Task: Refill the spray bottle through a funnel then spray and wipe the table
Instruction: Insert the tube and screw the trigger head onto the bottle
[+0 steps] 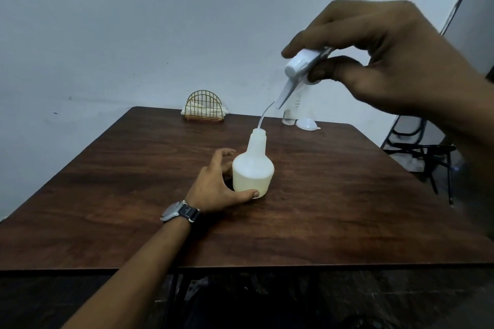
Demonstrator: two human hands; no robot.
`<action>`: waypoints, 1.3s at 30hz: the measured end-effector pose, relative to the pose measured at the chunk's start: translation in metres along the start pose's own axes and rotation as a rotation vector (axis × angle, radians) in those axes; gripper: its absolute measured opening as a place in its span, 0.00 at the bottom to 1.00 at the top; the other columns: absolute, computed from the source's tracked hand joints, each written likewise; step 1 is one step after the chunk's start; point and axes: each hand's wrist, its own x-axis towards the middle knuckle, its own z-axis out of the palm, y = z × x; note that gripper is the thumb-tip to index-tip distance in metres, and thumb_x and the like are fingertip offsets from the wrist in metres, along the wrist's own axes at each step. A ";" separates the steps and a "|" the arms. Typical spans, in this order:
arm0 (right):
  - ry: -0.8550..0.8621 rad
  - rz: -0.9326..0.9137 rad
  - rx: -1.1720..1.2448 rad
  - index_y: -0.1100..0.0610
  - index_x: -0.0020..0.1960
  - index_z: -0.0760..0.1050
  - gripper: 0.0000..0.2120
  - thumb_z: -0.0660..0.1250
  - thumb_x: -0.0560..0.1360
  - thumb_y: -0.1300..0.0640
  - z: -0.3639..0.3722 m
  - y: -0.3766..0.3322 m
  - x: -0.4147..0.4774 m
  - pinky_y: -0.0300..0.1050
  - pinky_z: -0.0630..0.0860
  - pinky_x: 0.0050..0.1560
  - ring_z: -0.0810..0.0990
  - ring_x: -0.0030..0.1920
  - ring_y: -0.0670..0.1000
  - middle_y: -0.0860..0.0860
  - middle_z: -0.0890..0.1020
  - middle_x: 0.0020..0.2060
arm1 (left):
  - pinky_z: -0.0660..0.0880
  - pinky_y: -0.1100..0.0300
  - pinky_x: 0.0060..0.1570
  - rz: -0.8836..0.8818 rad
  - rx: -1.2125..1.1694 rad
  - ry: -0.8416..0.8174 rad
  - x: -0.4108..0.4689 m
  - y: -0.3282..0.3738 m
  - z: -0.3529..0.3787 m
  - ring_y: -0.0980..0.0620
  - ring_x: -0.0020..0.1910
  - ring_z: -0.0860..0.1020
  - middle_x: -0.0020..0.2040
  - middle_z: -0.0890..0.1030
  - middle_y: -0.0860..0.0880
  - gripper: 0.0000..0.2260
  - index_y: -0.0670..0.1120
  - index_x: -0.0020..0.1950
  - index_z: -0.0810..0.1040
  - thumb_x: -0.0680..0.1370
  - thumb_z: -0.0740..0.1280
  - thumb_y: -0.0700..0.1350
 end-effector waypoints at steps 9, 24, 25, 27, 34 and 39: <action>-0.077 0.002 0.142 0.44 0.63 0.81 0.22 0.71 0.77 0.67 0.018 -0.005 0.015 0.44 0.79 0.58 0.83 0.54 0.47 0.49 0.84 0.53 | 0.78 0.62 0.56 0.005 -0.026 0.009 0.000 -0.001 0.001 0.59 0.56 0.80 0.64 0.82 0.57 0.46 0.55 0.72 0.63 0.61 0.85 0.57; 0.066 0.418 0.516 0.52 0.58 0.84 0.10 0.75 0.78 0.63 0.103 0.061 0.033 0.50 0.83 0.53 0.84 0.45 0.46 0.45 0.88 0.45 | 0.80 0.57 0.55 -0.038 -0.010 0.017 -0.003 0.002 -0.001 0.57 0.54 0.81 0.60 0.81 0.55 0.47 0.59 0.72 0.63 0.60 0.84 0.61; 0.052 0.453 0.499 0.52 0.59 0.84 0.11 0.74 0.79 0.62 0.111 0.067 0.032 0.46 0.83 0.46 0.84 0.44 0.47 0.42 0.87 0.44 | 0.80 0.57 0.56 -0.038 -0.007 0.017 -0.002 0.002 -0.001 0.57 0.55 0.81 0.59 0.82 0.55 0.47 0.59 0.72 0.63 0.59 0.84 0.61; -0.016 0.459 0.437 0.51 0.61 0.84 0.11 0.74 0.79 0.59 0.127 0.075 0.030 0.36 0.76 0.41 0.81 0.43 0.43 0.40 0.86 0.45 | 0.81 0.57 0.56 -0.040 -0.008 0.023 -0.002 0.001 -0.001 0.59 0.54 0.82 0.57 0.83 0.56 0.46 0.59 0.71 0.64 0.59 0.84 0.61; -0.112 0.445 0.311 0.45 0.60 0.83 0.10 0.72 0.80 0.53 0.155 0.080 0.012 0.32 0.71 0.45 0.80 0.47 0.36 0.40 0.85 0.47 | 0.81 0.53 0.56 -0.020 -0.025 0.022 -0.002 0.000 0.000 0.61 0.53 0.82 0.54 0.85 0.56 0.45 0.57 0.70 0.65 0.59 0.84 0.61; -0.264 0.464 0.296 0.42 0.73 0.75 0.26 0.72 0.78 0.60 0.154 0.080 0.007 0.48 0.78 0.63 0.82 0.60 0.45 0.45 0.84 0.58 | 0.77 0.55 0.63 -0.026 -0.038 -0.036 0.000 0.005 -0.001 0.60 0.60 0.78 0.66 0.81 0.55 0.49 0.55 0.75 0.61 0.62 0.84 0.60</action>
